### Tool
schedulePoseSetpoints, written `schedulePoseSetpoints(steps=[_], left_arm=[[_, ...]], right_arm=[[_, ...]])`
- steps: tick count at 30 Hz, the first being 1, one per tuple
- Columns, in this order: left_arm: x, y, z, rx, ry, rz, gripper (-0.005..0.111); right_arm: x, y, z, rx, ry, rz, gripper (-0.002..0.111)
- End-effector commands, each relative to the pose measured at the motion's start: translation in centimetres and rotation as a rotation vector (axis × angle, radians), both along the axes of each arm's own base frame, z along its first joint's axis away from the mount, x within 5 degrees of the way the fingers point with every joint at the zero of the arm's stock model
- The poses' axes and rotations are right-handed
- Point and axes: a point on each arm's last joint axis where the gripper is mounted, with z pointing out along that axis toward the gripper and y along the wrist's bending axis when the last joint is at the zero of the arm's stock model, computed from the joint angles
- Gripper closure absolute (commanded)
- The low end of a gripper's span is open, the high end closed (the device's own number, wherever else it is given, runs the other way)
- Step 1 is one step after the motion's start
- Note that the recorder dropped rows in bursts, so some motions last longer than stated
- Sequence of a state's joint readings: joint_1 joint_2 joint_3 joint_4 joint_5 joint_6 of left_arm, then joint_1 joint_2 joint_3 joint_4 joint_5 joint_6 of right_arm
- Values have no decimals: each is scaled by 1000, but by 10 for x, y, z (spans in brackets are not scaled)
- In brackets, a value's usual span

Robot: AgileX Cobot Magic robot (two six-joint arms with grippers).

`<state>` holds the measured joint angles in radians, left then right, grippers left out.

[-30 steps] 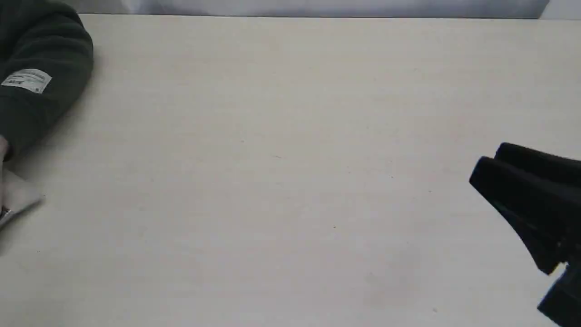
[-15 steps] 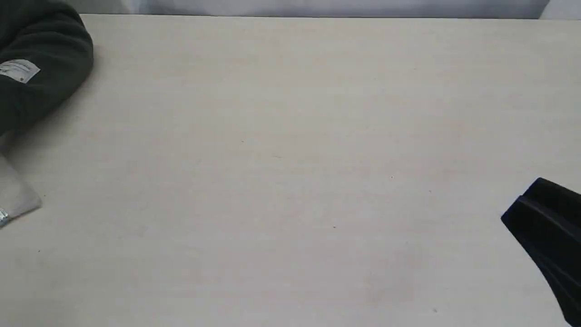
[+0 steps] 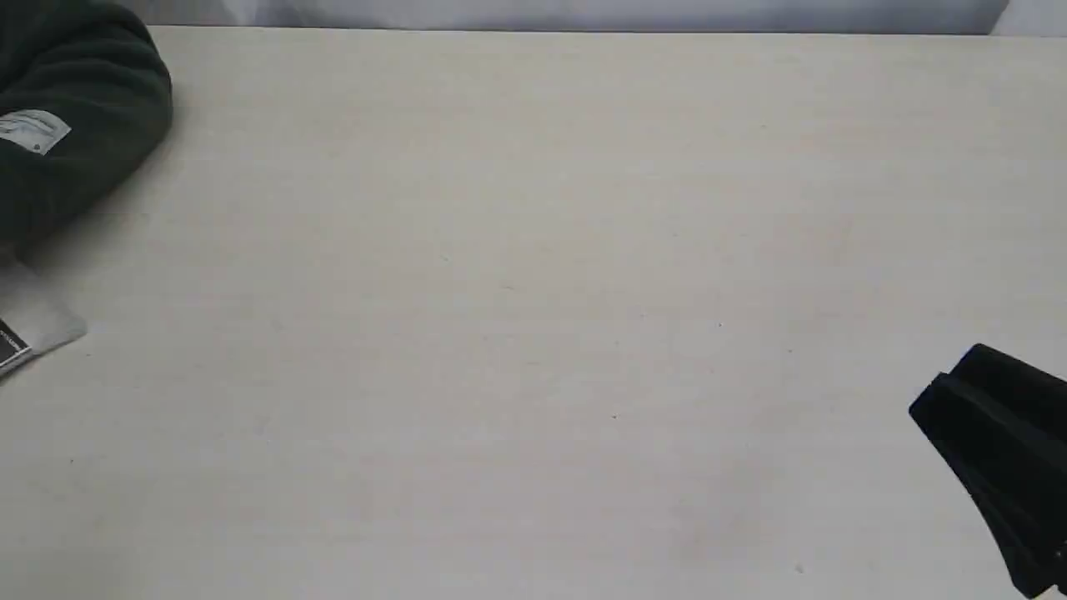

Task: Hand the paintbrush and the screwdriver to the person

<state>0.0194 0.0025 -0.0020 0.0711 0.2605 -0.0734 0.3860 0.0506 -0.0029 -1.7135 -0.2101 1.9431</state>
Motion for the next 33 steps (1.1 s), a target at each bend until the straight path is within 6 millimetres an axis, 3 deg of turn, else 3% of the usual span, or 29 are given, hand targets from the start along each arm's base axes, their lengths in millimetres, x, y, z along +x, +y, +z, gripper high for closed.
schedulePoseSetpoints(steps=[1, 33], left_arm=[[0, -1, 0, -6, -11, -9, 107], [0, -1, 0, -4, -12, -9, 107]], right_arm=[[0, -1, -1, -64, -47, -14, 78], [2, -6, 1, -96, -84, -70, 78]])
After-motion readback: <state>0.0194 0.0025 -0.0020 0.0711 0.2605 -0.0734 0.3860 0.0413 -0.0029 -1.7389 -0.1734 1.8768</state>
